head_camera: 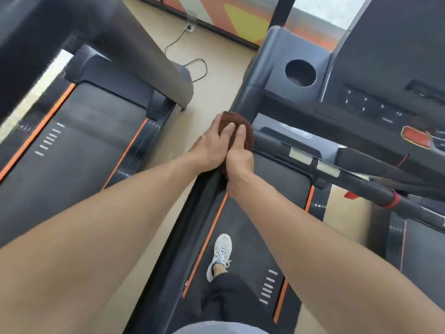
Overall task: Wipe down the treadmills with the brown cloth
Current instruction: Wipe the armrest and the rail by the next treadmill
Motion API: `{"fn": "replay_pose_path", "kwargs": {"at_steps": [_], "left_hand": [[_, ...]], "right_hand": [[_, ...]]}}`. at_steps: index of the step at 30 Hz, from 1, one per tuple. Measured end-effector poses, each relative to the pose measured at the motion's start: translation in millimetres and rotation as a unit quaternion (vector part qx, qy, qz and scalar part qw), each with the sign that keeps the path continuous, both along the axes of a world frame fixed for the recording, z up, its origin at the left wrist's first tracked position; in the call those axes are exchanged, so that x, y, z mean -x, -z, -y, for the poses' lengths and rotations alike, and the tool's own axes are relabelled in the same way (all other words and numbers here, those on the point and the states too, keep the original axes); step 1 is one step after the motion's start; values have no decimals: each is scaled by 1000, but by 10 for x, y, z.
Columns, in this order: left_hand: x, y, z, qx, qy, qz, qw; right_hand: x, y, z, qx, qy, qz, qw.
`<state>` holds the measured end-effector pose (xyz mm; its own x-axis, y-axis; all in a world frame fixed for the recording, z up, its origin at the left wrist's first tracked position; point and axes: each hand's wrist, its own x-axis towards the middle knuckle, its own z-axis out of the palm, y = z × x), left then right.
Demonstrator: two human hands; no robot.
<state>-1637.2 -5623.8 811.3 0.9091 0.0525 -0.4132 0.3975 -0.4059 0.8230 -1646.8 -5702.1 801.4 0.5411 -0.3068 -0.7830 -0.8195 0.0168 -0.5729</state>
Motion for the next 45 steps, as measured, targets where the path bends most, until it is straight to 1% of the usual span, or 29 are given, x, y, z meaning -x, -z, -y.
{"fn": "replay_pose_path", "kwargs": {"at_steps": [3,6,9,11,13,18,22,26,31,34,36,39,42,45], "left_hand": [[-124,-8,39,-17,-10,6,1000],[-90,-117,82,-51,-5,-21,998],[104,-188,67,-66,-12,-29,997],[381,-220,35,-68,-6,-24,997],[758,-235,-44,-61,-4,-34,998],[1883,-345,-313,-47,6,-53,997],[2663,-337,-529,-23,11,-58,998],[3352,-299,-673,17,-14,-38,999],[4057,-25,-765,65,-58,28,996],[4386,210,-760,107,-84,13,991],[4490,296,-730,109,-105,-18,988],[4389,313,-725,117,-121,-38,985],[4083,180,-728,108,-116,-34,987],[3588,34,-684,62,-85,-22,994]], "right_hand": [[-103,45,86,-47,-16,17,999],[-66,22,115,-81,-19,45,996],[10,95,122,-83,-32,63,994],[151,176,112,-88,-47,76,992],[460,162,70,-94,-58,96,989],[1623,54,-142,-105,-60,161,980],[2447,-10,-345,-66,-48,190,978],[3202,-91,-528,-53,-37,204,977],[3907,-18,-647,-33,-48,221,974],[4182,83,-730,-18,-51,243,969],[4242,99,-759,-5,-52,253,966],[4161,100,-773,-7,-45,239,970],[3897,56,-739,-12,-35,215,976],[3408,22,-645,-13,-30,183,983]]}}
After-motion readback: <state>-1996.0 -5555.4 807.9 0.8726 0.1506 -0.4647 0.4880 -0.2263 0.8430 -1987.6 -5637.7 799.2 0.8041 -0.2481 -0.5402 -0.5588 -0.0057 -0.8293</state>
